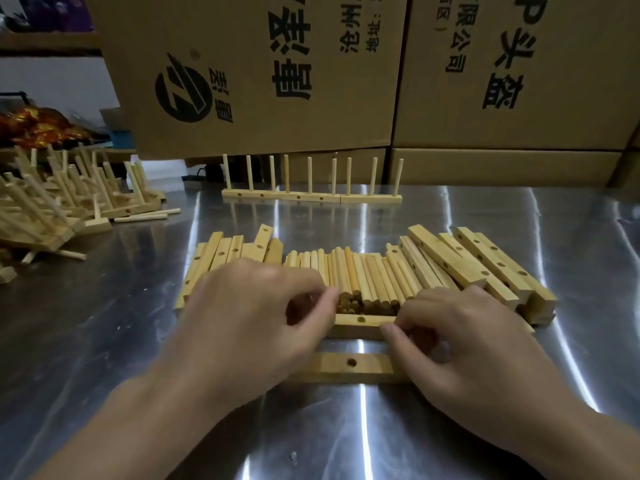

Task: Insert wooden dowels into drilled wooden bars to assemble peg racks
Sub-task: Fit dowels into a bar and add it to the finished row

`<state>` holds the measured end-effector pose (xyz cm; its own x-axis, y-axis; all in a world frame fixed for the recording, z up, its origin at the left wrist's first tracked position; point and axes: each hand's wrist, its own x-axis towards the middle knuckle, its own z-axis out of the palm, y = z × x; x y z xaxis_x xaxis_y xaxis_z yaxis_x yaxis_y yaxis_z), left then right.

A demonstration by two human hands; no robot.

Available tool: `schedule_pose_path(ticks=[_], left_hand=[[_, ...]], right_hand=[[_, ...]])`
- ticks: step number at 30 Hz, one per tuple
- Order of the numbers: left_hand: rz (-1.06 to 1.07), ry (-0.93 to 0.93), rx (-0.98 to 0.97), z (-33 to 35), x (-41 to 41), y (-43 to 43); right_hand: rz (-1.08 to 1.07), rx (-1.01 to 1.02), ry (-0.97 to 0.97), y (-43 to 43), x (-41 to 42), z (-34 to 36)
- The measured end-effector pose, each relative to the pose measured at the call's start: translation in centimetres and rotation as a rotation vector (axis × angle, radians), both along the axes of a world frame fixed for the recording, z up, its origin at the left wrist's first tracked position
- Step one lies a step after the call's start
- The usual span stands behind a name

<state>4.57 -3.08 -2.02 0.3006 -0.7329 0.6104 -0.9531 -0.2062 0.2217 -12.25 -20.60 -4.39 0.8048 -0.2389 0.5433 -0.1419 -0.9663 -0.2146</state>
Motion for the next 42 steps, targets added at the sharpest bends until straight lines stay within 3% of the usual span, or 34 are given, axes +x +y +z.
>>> schedule_pose_path(ticks=[5,8,12,18,29,35,38,42], left_hand=[[0.149,-0.032,-0.276,0.5,1.5,0.8],[0.191,-0.109,-0.216,0.4,2.7,1.0],[0.181,-0.167,0.011,-0.3,3.2,0.9],[0.181,-0.131,0.145,-0.6,2.9,0.6],[0.129,-0.152,0.113,-0.6,2.1,-0.2],[0.130,-0.242,-0.116,-0.3,1.7,-0.2],[0.103,-0.064,-0.353,0.4,1.0,-0.2],[-0.035,0.517,-0.480,1.2,0.1,-0.3]], right_hand=[[-0.074,0.011,-0.127,-0.6,0.3,-0.1],[-0.161,-0.027,-0.194,-1.2,0.3,-0.3],[-0.235,-0.033,-0.214,-1.5,0.4,-0.7],[-0.231,-0.011,-0.212,-1.6,0.5,-1.1],[-0.190,0.042,-0.196,-1.1,0.5,-1.0],[-0.187,0.041,-0.203,-1.0,0.6,-0.8],[-0.180,0.052,-0.215,-0.9,0.7,-0.8],[-0.121,0.092,-0.286,-0.8,0.6,-0.6]])
